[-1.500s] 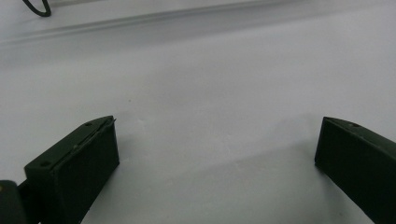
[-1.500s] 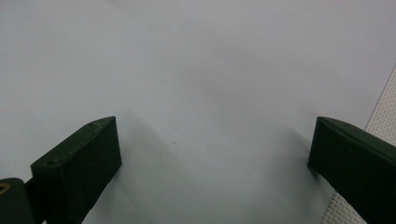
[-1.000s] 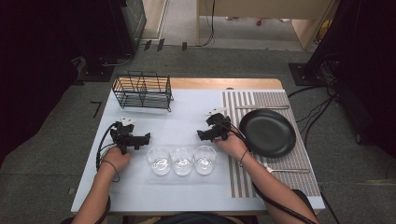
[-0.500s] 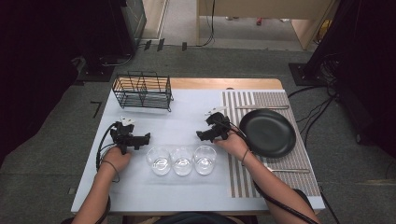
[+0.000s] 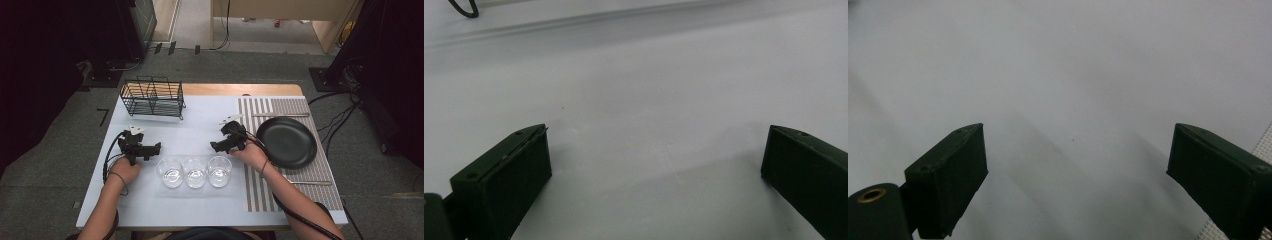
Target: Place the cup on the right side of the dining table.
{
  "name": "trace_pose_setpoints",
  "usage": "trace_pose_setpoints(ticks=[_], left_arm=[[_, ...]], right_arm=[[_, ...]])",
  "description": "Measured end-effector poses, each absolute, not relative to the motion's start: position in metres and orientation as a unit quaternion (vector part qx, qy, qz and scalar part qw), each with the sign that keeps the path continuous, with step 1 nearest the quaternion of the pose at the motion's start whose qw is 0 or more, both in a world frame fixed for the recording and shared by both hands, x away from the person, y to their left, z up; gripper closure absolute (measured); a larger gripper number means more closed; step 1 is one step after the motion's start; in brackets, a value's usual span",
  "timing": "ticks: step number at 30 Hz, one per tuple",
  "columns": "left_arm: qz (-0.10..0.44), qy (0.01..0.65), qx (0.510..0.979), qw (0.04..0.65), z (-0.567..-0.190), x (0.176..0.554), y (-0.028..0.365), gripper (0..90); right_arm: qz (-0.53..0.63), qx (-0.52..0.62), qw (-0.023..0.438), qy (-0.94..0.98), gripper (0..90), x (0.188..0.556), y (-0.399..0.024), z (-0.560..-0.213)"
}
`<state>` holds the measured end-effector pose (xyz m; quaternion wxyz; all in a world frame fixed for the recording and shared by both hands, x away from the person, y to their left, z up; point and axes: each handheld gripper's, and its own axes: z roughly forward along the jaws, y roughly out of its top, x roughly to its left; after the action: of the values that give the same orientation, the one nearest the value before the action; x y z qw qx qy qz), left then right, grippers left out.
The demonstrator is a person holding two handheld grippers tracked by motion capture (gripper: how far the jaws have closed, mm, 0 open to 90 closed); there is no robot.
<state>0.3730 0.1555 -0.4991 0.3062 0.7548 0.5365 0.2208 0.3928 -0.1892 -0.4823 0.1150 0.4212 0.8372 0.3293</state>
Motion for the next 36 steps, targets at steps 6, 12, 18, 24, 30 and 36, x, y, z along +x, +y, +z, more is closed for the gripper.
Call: trace_pose_setpoints(ticks=[6,12,18,24,30,36], left_arm=[[0.221,0.536,0.755,0.306,-0.499,0.3729,0.1556,0.0],[0.221,0.536,0.755,0.306,-0.499,0.373,0.1556,0.0],[0.221,0.536,0.755,0.306,-0.499,0.373,0.1556,0.0],[0.22,0.536,0.755,0.306,-0.499,0.373,0.1556,0.0],[0.22,0.537,0.755,0.306,-0.499,0.373,0.1556,0.0],[0.22,0.536,0.755,0.306,-0.499,0.373,0.1556,0.0]], right_arm=[[0.331,0.421,0.113,0.837,9.0,0.3917,-0.1923,-0.4788],[0.331,0.419,0.113,0.838,9.1,0.391,-0.1938,-0.4772],[0.33,0.421,0.117,0.837,19.6,0.3903,-0.1942,-0.4759],[0.329,0.418,0.115,0.839,19.0,0.3892,-0.1934,-0.4755],[0.329,0.412,0.118,0.842,19.0,0.3866,-0.1926,-0.4737],[0.327,0.402,0.122,0.846,19.1,0.3844,-0.1913,-0.4727]])
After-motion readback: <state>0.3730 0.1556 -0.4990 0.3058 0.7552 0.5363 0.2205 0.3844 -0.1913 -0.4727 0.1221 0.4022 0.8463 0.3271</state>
